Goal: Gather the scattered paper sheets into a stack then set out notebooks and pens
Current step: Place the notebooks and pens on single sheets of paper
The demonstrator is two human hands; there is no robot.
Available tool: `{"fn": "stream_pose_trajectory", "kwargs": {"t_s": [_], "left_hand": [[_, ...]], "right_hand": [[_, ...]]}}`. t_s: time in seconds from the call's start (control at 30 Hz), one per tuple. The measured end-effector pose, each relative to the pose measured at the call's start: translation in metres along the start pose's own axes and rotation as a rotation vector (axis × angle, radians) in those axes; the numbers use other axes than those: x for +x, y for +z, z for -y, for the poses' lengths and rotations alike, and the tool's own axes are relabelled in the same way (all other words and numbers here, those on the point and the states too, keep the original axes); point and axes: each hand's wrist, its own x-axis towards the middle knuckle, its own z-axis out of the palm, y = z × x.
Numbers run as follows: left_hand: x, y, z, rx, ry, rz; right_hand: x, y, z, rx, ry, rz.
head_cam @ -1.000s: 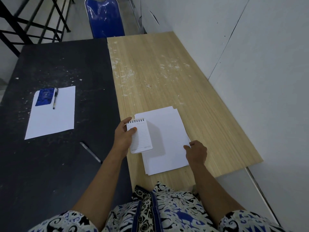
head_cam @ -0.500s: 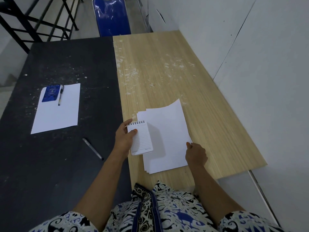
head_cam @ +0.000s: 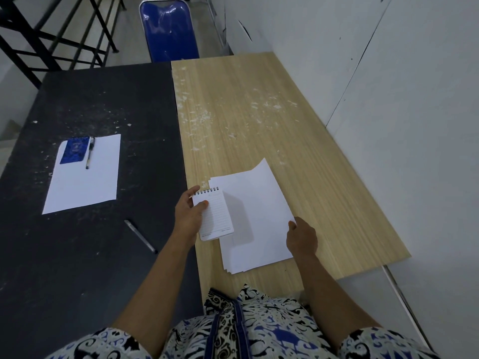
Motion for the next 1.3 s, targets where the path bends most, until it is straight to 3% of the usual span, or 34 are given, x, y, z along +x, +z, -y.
{"fn": "stream_pose_trajectory", "kwargs": {"t_s": [0.1,0.33,0.43,0.57,0.73,1.03,1.17,1.3], "left_hand": [[0.001,-0.002,-0.001,-0.002,0.002,-0.002],[0.004,-0.011,0.002,0.010,0.022,-0.013],[0.007,-0.015,-0.002,0.028,0.036,-0.031],[0.018,-0.020,-0.018,0.035,0.050,-0.049],[0.032,-0.030,-0.050,-0.016,0.071,-0.073],[0.046,-0.050,-0.088,-0.447,0.001,-0.019],[0.045,-0.056,-0.097,-0.412,-0.002,-0.003],[0.052,-0.065,-0.092,-0.184,0.112,-0.061]], "right_hand": [[0.001,0.003,-0.002,0.013,0.019,0.027],[-0.003,-0.010,0.013,0.158,-0.054,-0.093],[0.002,-0.021,0.027,0.312,-0.072,-0.070],[0.010,-0.031,0.045,0.613,0.085,-0.036],[0.012,-0.043,0.063,0.933,0.209,0.137],[0.002,-0.038,0.085,0.830,0.082,0.536],[0.000,-0.031,0.088,0.765,0.033,0.627],[-0.003,-0.028,0.092,0.721,0.008,0.673]]}}
